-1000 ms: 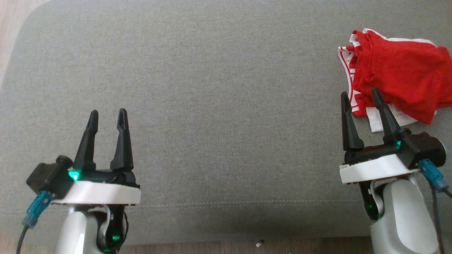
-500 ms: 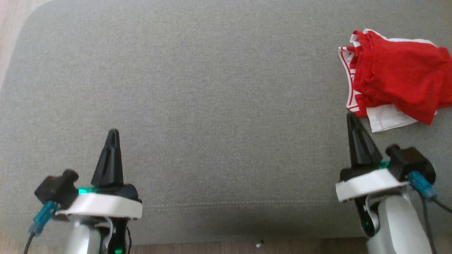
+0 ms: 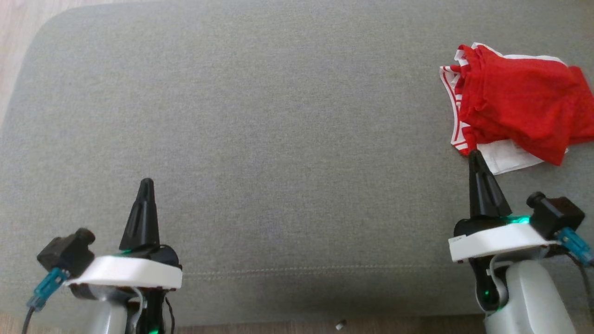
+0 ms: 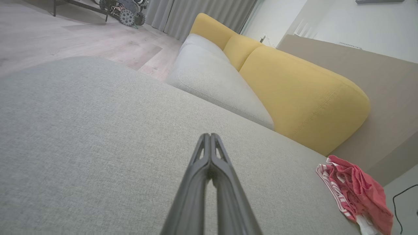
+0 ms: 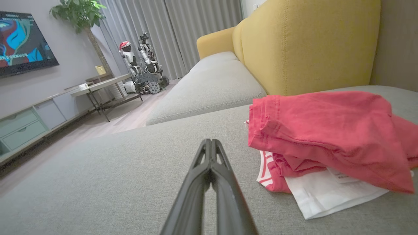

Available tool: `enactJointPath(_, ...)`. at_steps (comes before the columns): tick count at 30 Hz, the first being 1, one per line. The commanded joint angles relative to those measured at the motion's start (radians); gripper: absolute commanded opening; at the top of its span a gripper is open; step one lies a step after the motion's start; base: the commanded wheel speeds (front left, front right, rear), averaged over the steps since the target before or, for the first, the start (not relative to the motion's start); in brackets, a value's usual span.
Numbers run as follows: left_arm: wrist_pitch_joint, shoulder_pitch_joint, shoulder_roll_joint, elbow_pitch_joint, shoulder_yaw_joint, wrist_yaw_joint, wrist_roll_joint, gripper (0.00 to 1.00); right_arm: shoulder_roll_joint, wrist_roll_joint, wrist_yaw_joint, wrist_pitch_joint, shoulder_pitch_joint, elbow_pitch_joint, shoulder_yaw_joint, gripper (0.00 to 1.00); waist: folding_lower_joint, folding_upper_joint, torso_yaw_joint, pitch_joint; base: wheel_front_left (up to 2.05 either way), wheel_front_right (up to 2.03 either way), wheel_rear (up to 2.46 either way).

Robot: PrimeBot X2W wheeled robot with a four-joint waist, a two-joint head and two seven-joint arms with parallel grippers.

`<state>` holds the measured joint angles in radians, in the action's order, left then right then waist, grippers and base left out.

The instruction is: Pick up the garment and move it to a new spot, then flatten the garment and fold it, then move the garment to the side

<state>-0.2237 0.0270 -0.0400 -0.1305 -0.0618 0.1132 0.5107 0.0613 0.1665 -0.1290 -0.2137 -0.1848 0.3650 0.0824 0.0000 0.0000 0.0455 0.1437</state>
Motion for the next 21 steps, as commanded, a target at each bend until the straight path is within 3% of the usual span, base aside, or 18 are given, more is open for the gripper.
enactJointPath(1, 0.006, 0.041, -0.013, 0.028, 0.008, 0.002, 0.031, 0.0, 0.008, 0.043, 0.0, 0.005, -0.025, -0.038, -0.006, 0.0, 0.0, 0.0, -0.001, -0.002, 0.0, 0.0, 0.0)
enactJointPath(21, 0.052, 0.048, -0.024, 0.003, 0.022, 0.005, 0.232, 0.0, 0.014, 0.3, -0.001, 0.051, -0.007, -0.053, -0.027, 0.0, 0.0, 0.0, -0.009, -0.027, 0.0, 0.0, 0.0)
